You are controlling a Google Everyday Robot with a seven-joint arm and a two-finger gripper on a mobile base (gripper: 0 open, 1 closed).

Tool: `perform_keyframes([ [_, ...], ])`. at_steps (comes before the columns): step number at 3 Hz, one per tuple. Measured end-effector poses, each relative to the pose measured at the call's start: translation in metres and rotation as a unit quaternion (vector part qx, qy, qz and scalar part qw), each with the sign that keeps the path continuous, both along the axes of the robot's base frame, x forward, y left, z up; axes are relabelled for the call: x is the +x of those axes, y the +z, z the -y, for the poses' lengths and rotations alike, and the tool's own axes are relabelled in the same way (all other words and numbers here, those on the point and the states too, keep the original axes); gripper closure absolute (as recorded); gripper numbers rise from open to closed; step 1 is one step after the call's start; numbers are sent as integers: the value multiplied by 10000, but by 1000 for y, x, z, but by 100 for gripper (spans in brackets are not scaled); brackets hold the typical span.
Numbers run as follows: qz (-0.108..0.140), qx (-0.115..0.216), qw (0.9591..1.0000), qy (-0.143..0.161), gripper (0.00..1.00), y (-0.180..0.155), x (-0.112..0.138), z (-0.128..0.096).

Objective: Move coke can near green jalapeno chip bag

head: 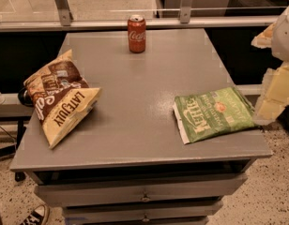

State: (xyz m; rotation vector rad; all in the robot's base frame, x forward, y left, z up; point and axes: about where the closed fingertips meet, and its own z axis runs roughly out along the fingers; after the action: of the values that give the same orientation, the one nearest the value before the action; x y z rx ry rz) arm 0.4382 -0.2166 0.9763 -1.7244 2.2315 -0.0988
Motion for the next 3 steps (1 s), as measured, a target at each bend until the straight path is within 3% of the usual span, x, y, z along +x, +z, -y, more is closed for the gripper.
perform_keyframes([
  [1, 1, 1, 10000, 0, 0, 0, 0, 0],
  [2, 220, 179, 9995, -98, 0, -7, 21, -5],
  [3, 652, 504, 9963, -232, 0, -21, 77, -19],
])
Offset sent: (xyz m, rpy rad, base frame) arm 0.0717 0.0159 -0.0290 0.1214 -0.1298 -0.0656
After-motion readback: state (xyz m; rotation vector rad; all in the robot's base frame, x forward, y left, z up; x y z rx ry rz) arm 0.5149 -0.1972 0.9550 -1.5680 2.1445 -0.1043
